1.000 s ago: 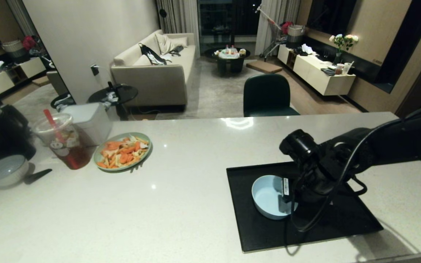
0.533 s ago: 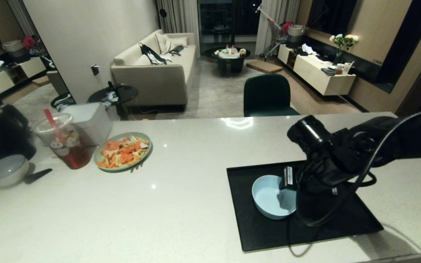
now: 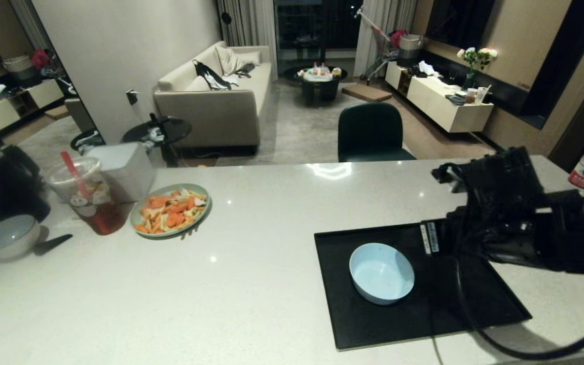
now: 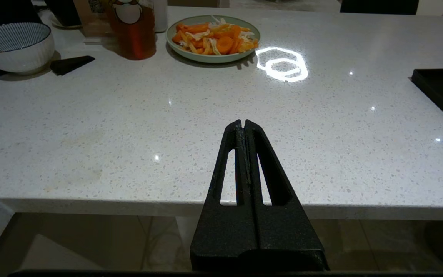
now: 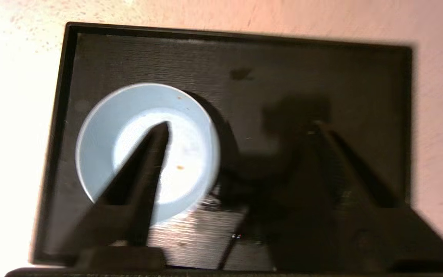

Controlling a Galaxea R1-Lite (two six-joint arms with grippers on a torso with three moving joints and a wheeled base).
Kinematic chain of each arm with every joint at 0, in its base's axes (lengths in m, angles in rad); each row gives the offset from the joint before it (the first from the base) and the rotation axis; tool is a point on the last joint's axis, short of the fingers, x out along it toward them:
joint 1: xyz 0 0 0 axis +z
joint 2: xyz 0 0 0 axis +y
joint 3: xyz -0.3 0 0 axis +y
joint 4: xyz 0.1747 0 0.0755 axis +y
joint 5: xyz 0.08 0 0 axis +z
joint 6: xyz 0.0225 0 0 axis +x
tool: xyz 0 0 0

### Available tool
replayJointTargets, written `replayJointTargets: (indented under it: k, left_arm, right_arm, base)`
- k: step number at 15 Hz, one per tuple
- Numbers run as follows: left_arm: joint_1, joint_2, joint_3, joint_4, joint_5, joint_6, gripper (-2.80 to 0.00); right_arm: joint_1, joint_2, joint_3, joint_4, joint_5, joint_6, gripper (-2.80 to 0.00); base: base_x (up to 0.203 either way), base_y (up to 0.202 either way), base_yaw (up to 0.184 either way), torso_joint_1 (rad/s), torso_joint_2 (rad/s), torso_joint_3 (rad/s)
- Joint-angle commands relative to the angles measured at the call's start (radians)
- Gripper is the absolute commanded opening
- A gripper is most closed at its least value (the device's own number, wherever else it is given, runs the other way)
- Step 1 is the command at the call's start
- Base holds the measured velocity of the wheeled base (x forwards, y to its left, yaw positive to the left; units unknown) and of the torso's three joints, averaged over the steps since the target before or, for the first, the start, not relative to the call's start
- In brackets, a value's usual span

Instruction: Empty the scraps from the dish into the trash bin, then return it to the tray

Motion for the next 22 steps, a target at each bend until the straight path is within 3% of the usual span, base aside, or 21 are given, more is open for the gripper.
replayJointTargets:
  k: [1, 5, 12, 14, 16, 19, 22]
  left_arm:
    - [0.0, 0.001, 0.0, -0.001, 0.0, -0.001, -2.8]
    - [0.0, 0.001, 0.0, -0.001, 0.0, -0.001, -2.8]
    - [0.0, 0.001, 0.0, -0.001, 0.0, -0.001, -2.8]
    - [0.0, 0.001, 0.0, -0.001, 0.0, -0.001, -2.8]
    - [0.0, 0.001, 0.0, -0.001, 0.0, -0.001, -2.8]
    - [0.0, 0.001, 0.0, -0.001, 0.0, -0.001, -2.8]
    - [0.0, 0.001, 0.0, -0.001, 0.0, -0.001, -2.8]
  right_arm:
    - [-0.006, -0.151, 0.181, -0.174, 0.002, -0.083, -2.8]
    - [-0.004, -0.318, 0.497, -0.41, 0.044, -0.142, -2.8]
    - [-0.086, -0.796, 0.837, -0.459, 0.076, -0.159, -2.8]
    - [-0.138, -0.954, 0.863, -0.371, 0.079, -0.178, -2.8]
    - [-0.203, -1.114, 0.873, -0.199, 0.084, -0.213, -2.8]
    - [-0.385, -1.327, 0.88, -0.017, 0.182, -0.238, -2.8]
    - [-0.461, -1.513, 0.881, 0.05, 0.227, -0.242, -2.8]
  base:
    - [0.0, 0.0, 0.0, 0.0, 0.0, 0.0]
    - [0.0, 0.0, 0.0, 0.0, 0.0, 0.0]
    - [0.0, 0.0, 0.0, 0.0, 0.0, 0.0]
    - [0.0, 0.0, 0.0, 0.0, 0.0, 0.0]
    - [0.0, 0.0, 0.0, 0.0, 0.0, 0.0]
    - [0.0, 0.0, 0.0, 0.0, 0.0, 0.0]
    - [0.0, 0.0, 0.0, 0.0, 0.0, 0.0]
